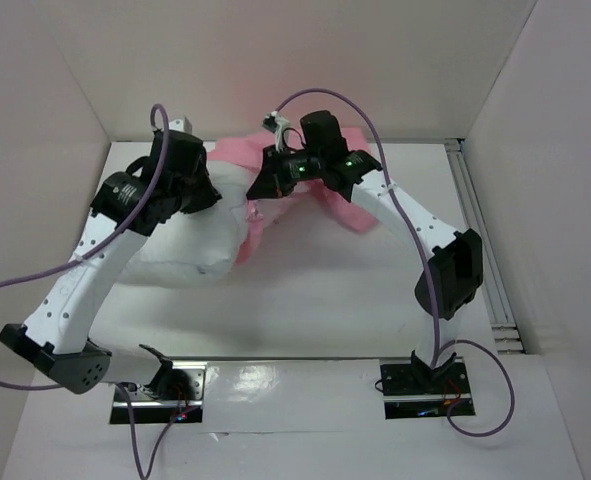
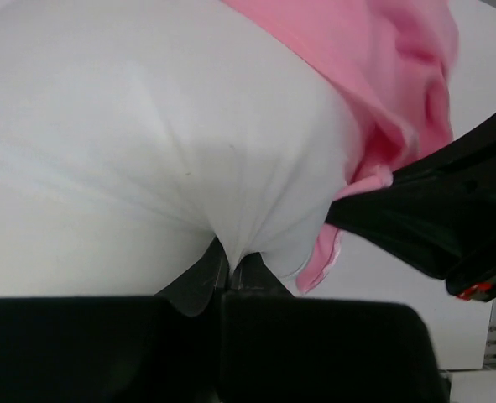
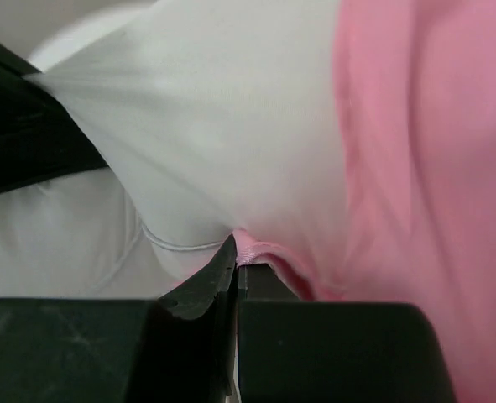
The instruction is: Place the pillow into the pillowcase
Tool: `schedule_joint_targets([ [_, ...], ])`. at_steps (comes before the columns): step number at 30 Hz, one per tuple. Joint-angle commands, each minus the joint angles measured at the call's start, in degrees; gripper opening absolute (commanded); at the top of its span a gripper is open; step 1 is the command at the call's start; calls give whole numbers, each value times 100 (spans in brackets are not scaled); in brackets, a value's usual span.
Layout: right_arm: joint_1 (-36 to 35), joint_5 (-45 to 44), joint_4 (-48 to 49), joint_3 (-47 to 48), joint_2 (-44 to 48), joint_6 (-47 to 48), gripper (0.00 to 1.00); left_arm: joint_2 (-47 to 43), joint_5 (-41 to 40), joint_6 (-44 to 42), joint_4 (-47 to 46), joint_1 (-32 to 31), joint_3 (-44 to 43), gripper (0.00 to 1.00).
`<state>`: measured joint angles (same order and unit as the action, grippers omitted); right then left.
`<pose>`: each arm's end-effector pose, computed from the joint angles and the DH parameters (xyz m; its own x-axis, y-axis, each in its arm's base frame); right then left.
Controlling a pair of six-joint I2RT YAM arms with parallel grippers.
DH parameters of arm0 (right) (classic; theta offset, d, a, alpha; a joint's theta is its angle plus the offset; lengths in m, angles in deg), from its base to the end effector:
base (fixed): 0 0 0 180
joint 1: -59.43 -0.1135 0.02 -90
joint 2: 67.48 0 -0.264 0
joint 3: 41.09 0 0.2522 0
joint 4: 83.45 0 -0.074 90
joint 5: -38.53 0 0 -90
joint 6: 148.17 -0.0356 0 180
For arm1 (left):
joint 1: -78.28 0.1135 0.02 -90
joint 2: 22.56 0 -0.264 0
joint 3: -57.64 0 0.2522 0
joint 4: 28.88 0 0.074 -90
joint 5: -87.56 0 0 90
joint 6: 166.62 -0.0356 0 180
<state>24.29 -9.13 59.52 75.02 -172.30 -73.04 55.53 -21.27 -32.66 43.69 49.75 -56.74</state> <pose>0.3339 0.2643 0.3745 -0.5797 -0.1761 -0.7955 -0.7996 0.3108 0.5139 0.2301 -0.1120 0.4574 -0.5293 -0.4600 -0.7129 -0.2000 0.8842 -0.4221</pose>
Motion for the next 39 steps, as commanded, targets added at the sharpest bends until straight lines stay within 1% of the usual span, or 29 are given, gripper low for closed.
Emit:
schedule_joint_targets([
  [1, 156, 18, 454, 252, 329, -77, 0, -338, 486, 428, -721, -221, 261, 0],
  [2, 156, 19, 455, 120, 730, -77, 0, -338, 486, 481, -721, -275, 340, 0],
  [3, 104, 19, 603, -307, 995, -138, 0, -338, 486, 560, -878, -275, 480, 0],
  [5, 24, -243, 665, -924, 1865, -252, 0, -338, 486, 613, -1028, -346, 630, 0],
  [6, -45, -323, 666, -1310, 2147, -314, 0, -338, 338, 700, -1116, -424, 849, 0],
  [7, -150, -402, 666, -2245, 2680, -497, 0, -277, 223, 832, -1213, -494, 990, 0],
  [9, -335, -272, 787, -3347, 3167, -744, 0, -154, -110, 1017, -1547, -548, 1498, 0],
  [10, -536, -167, 789, -4240, 3404, -1076, 0, -84, -164, 1226, -1608, -626, 1640, 0],
  [11, -643, -70, 789, -4536, 3885, -1175, 0, 56, -234, 1350, -1609, -697, 1746, 0],
  [14, -846, -909, -8, -5022, 4590, -1019, 0, 111, -560, 1832, -1609, -995, 2098, 0],
  [15, -785, -1252, -472, -5110, 4593, -948, 0, 111, -621, 1939, -1661, -1074, 2221, 0],
  [17, -522, -1194, -792, -5224, 4541, -650, 0, 111, -701, 2202, -1793, -1416, 2222, 0],
  [19, -460, -1246, -1020, -5225, 4462, -517, 0, 163, -937, 2353, -1846, -1689, 2222, 0],
  [21, -459, -1482, -1232, -5120, 4391, -412, 0, 426, -938, 2424, -1846, -2040, 2073, 0],
  [22, -407, -1771, -1511, -5032, 4330, -411, 7, 531, -938, 2511, -1846, -2138, 1933, 0],
  [23, -406, -1896, -1653, -4814, 4329, -350, 26, 611, -991, 2512, -1846, -2208, 1880, 0],
  [24, -346, -2045, -1803, -4672, 4329, -350, 49, 751, -991, 2512, -1846, -2270, 1879, 0],
  [26, -345, -2432, -2093, -4296, 4434, -350, 84, 805, -877, 2398, -1794, -2323, 1739, 0],
  [27, -345, -2624, -2164, -4171, 4496, -524, 89, 866, -781, 2215, -1794, -2323, 1739, 7],
  [28, -267, -3053, -2278, -4048, 4557, -604, 91, 866, -728, 2091, -1794, -2323, 1669, 17],
  [29, -266, -3240, -2479, -3803, 4645, -674, 91, 866, -727, 1942, -1724, -2323, 1564, 33],
  [30, -205, -3494, -2585, -3670, 4646, -918, 91, 797, -727, 1766, -1723, -2323, 1502, 51],
  [31, -126, -3723, -2656, -3573, 4724, -1060, 91, 735, -727, 1451, -1619, -2323, 1423, 78],
  [33, -64, -4731, -3024, -3267, 4777, -1411, 87, 437, -1164, 1107, -1451, -2323, 1299, 87],
  [34, -3, -5101, -3182, -3195, 4725, -1822, 80, 323, -1332, 740, -1451, -2323, 1221, 89],
  [35, -2, -5653, -3306, -3194, 4725, -2017, 77, 217, -1508, 597, -1451, -2193, 1220, 87],
  [37, 51, -5878, -3308, -3281, 4672, -2422, 77, 93, -1694, 63, -1608, -1886, 1141, 86],
  [38, 120, -5957, -3246, -3352, 4594, -2537, 84, 93, -1564, -184, -1740, -1405, 1063, 86],
  [39, 121, -6018, -3176, -3414, 4541, -2669, 84, 415, -1206, -413, -1880, -1122, 914, 86],
])
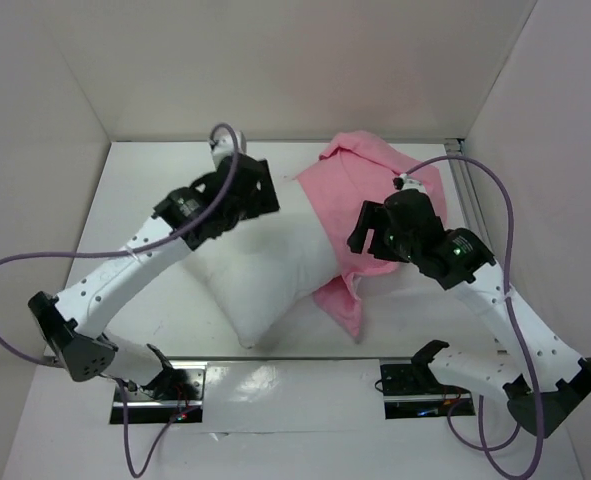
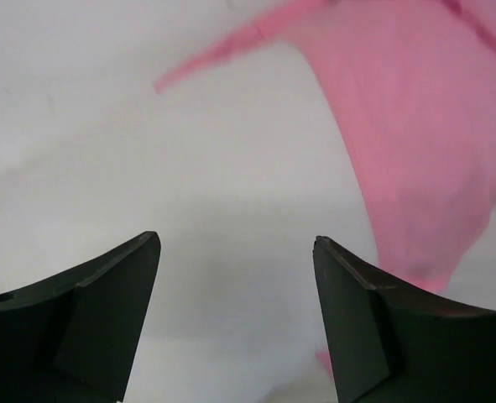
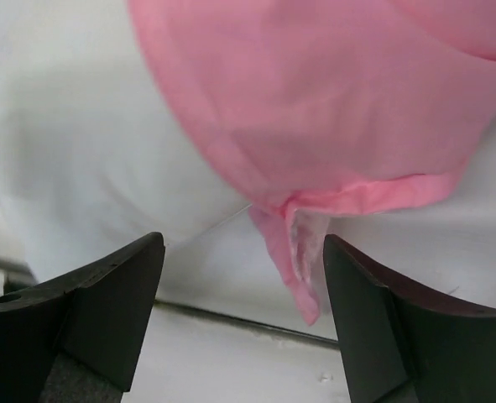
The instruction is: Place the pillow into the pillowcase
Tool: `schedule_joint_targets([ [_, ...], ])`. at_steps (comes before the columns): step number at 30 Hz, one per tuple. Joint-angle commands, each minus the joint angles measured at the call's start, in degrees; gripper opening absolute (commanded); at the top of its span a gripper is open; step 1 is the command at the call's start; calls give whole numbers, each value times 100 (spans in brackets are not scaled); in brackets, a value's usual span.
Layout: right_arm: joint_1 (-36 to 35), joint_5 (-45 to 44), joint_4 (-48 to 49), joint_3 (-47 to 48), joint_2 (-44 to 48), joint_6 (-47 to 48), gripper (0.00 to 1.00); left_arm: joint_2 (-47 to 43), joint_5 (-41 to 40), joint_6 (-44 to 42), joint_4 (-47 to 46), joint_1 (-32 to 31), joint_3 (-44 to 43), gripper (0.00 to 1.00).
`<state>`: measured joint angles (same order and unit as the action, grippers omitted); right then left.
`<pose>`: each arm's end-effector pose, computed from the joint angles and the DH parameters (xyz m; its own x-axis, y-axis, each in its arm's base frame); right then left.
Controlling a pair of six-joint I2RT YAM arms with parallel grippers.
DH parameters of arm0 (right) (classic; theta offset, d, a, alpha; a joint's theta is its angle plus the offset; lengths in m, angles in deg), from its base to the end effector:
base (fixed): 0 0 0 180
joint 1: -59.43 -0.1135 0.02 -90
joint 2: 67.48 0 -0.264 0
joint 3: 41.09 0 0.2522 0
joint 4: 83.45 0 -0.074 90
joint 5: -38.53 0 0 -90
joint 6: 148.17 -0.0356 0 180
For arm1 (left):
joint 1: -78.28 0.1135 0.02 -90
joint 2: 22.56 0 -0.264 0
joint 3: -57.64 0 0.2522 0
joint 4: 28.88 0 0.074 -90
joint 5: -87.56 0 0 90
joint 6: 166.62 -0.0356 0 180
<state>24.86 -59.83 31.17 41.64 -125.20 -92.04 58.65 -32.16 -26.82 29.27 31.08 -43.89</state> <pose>0.1600 0.1040 0.3726 -0.7049 0.1839 -0.6851 -0.0931 0.9334 0.3464 0.2161 -0.2074 0.3976 -0.5525 -0.3797 -0.7420 -0.0787 0.9100 -0.4070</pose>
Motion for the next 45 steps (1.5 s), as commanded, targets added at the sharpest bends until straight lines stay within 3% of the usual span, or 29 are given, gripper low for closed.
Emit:
schedule_joint_targets([
  [1, 134, -1000, -262, -198, -170, -1032, 84, 314, -35, -1103, -439, 1008, -495, 86],
  [2, 134, -1053, -157, -278, -257, -1165, 84, 560, 105, -1313, -439, 1498, -626, 84],
  [4, 344, -1106, 150, -532, -258, -1481, 72, 1340, 553, -1428, -439, 2132, -1031, 81],
  [5, 415, -1106, 300, -647, -258, -1561, 66, 1580, 650, -1429, -439, 2293, -1154, 80],
  [6, 503, -1037, 693, -778, -258, -1562, 53, 1800, 869, -1429, -439, 2433, -1233, 80],
  [11, 1294, -55, 1968, -1377, -852, -1325, 24, 2846, 1642, -1429, -562, 2900, -1157, 75],
  [14, 1426, 273, 2287, -1151, -1425, -896, 16, 2691, 1873, -1429, -772, 2744, -656, 71],
  [18, 1479, 388, 2428, -246, -2690, -332, 16, 1524, 2469, -1298, -1141, 2155, 609, 70],
  [20, 1636, 187, 2201, 516, -3077, -43, 21, 575, 2909, -1140, -1292, 1760, 1409, 70],
  [21, 1742, 99, 2078, 773, -3349, 29, 34, 276, 2910, -1017, -1292, 1306, 1603, 70],
  [25, 2366, 333, 1866, 1469, -3387, 476, 87, -825, 3025, -823, -1231, 686, 2193, 78],
  [26, 2428, 335, 1770, 1653, -3326, 704, 91, -957, 2876, -771, -1126, 686, 2194, 82],
  [29, 2105, 160, 1313, 2119, -3133, 1170, 100, -1222, 2506, -770, -738, 1106, 2465, 85],
  [31, 1306, -452, 1006, 2322, -3132, 1487, 100, -1196, 2593, -770, -660, 1747, 2597, 85],
  [35, -258, -1436, 356, 2437, -3132, 1839, 100, -1134, 2980, -639, -807, 2118, 2975, 85],
  [40, -2216, -2520, 231, 1439, -2886, 2156, 100, -1616, 3297, -121, -1194, 1987, 3774, 85],
  [45, -2678, -3144, -339, 978, -3026, 1753, 100, -2276, 3647, 302, -1844, 1592, 4740, 86],
])
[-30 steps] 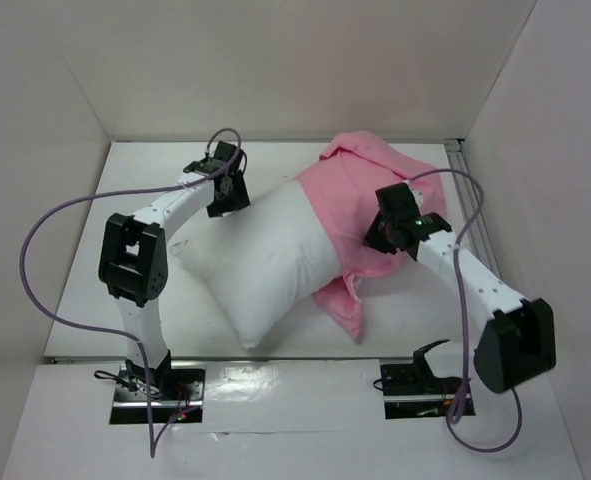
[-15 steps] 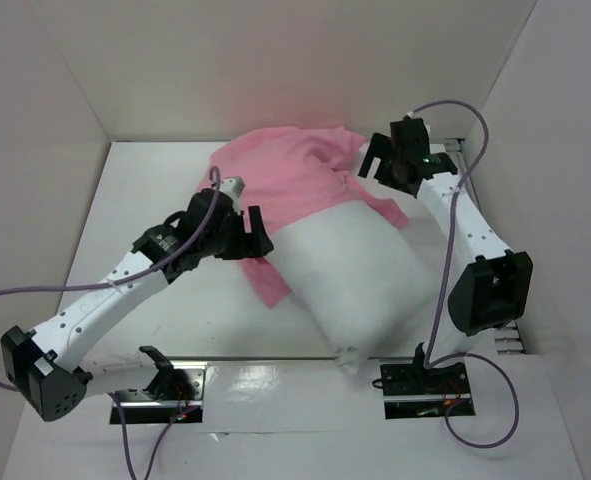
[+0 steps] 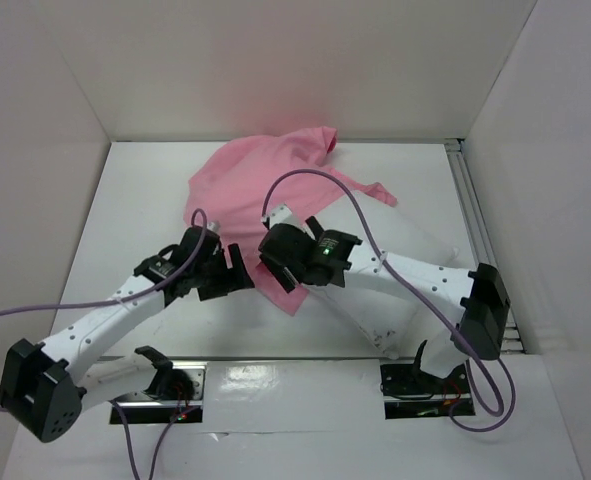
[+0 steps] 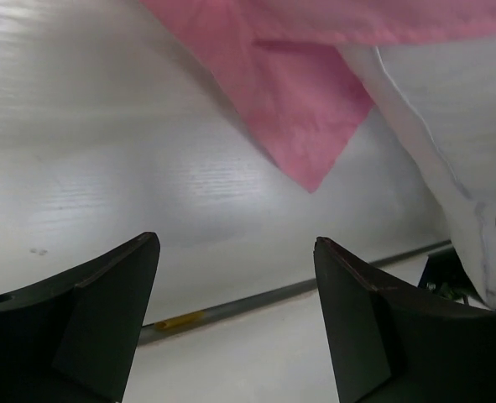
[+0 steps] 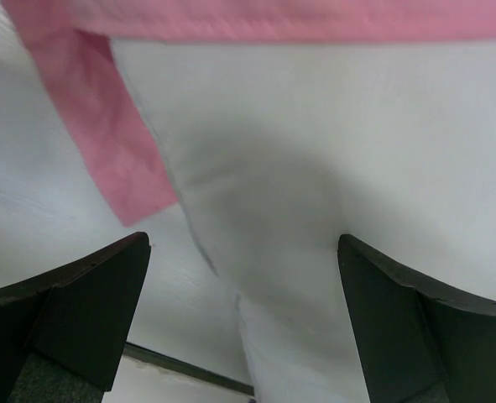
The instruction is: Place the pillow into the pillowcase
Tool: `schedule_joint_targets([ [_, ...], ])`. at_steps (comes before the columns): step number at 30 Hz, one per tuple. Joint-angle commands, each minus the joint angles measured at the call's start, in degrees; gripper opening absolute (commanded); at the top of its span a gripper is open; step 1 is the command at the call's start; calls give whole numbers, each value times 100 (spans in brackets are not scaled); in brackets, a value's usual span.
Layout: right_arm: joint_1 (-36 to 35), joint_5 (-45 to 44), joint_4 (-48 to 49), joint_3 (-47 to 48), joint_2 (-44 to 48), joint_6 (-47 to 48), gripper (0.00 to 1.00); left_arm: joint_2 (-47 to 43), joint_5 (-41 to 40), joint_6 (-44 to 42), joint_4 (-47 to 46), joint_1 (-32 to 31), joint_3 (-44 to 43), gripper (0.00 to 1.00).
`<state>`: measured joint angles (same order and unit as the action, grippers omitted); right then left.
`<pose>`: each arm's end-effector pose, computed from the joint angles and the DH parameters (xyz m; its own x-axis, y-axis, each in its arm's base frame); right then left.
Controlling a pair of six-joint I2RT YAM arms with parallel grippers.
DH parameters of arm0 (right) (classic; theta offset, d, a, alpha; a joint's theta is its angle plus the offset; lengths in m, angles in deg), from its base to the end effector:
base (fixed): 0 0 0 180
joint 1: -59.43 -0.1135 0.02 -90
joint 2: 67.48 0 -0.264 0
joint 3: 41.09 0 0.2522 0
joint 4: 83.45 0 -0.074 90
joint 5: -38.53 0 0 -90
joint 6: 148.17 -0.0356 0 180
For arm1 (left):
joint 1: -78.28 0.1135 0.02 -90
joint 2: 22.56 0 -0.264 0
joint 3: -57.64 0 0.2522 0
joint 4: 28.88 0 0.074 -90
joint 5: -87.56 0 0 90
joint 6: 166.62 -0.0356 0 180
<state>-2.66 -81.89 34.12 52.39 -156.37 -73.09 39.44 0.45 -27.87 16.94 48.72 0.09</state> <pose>0.1667 0.2761 0.3090 -0.5466 -0.5576 -0.6247 -0.5124 0.8128 -0.2771 0.1883 -0.1089 0.2428 -0.8326 -0.3910 -0.3923 -0.1596 0.8476 -0.5061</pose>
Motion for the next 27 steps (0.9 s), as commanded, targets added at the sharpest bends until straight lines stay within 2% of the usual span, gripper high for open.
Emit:
schedule_joint_targets([
  [1, 74, -940, -635, -219, 38, -221, 100, -407, 448, 538, -752, -234, 475, 87],
  [5, 135, -1098, -531, -361, -190, -398, 100, -207, 449, 845, -1603, -602, 968, 87],
  [6, 240, -942, -330, -361, -191, -398, 96, -119, 353, 907, -1754, -664, 1056, 87],
  [7, 302, -836, -189, -439, -191, -276, 70, -22, 291, 960, -1886, -717, 1187, 87],
  [10, 548, -282, 164, -406, -191, -2, 0, 374, 150, 1162, -2317, -797, 1294, 87],
  [19, 953, 1238, 507, 104, 521, 323, 0, 883, -158, 1163, -3230, -850, 1400, 89],
  [26, 1145, 1477, 446, 403, 521, 376, 0, 1586, -166, 1355, -3961, -850, 1251, 90],
  [27, 1146, 1529, 446, 404, 521, 376, 0, 1683, -167, 1356, -3961, -850, 1198, 86],
])
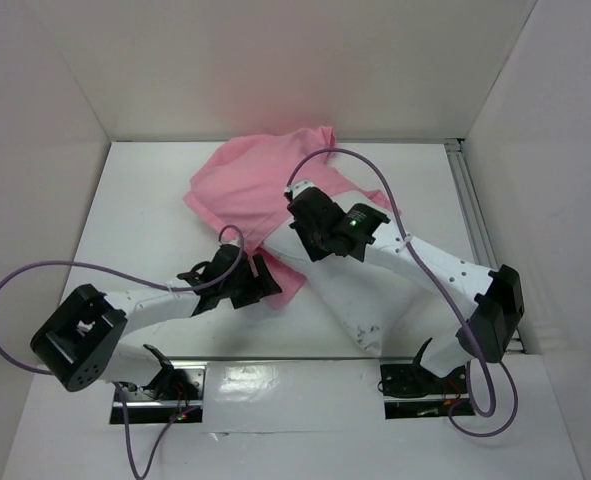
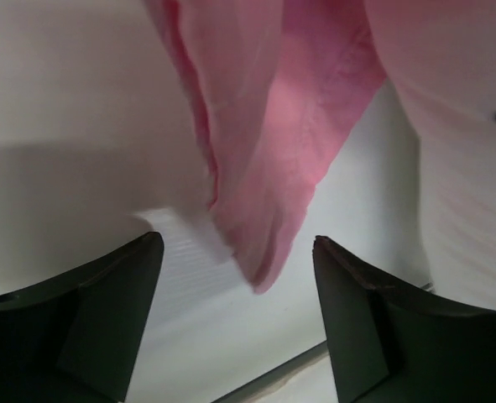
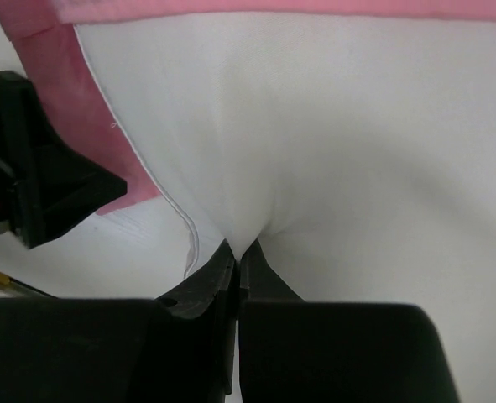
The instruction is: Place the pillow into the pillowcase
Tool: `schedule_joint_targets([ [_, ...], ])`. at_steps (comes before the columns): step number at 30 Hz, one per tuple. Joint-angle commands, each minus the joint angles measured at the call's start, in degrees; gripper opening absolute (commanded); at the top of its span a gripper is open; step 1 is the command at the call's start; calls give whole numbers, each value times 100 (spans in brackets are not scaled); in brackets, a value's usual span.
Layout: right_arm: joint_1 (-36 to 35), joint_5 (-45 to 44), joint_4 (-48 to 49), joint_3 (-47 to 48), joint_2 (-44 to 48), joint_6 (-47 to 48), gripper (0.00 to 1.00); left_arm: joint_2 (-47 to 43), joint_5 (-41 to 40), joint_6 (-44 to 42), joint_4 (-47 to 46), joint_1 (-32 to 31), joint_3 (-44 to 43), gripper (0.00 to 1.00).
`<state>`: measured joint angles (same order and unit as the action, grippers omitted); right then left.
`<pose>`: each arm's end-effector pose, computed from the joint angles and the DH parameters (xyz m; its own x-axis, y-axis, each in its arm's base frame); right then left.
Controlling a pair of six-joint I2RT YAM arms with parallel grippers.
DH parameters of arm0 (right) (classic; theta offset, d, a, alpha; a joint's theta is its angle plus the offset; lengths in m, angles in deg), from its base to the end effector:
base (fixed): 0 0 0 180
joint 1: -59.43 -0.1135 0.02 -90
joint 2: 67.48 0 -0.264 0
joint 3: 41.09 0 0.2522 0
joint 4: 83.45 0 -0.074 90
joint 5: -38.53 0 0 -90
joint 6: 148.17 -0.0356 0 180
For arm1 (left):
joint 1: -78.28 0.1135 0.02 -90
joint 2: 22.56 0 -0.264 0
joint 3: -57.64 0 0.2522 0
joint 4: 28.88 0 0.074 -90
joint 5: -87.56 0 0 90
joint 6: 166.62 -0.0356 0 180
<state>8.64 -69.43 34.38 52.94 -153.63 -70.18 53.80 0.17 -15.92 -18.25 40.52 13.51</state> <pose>0.2077 0.2372 0.3239 -0.6318 -0.4612 -0.6230 -0.5028 0.8555 -0.1234 0.1978 -0.1552 0.1610 -0.8196 -0.4671 -0.3317 -0.1567 0.7397 -0.6544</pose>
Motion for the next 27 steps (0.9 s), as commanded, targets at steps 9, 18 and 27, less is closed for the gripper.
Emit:
schedule_joint_targets([
  [9, 349, 845, 541, 655, -130, -29, 0, -330, -641, 30, 392, -135, -1127, 0],
  [18, 1248, 1417, 567, 4121, -1458, -143, 0, -1281, 502, -762, 1104, -250, -2790, 0],
  [27, 1333, 2612, 2843, 982, -2107, -1268, 0, -1808, 1136, -516, 928, -408, -2447, 0],
])
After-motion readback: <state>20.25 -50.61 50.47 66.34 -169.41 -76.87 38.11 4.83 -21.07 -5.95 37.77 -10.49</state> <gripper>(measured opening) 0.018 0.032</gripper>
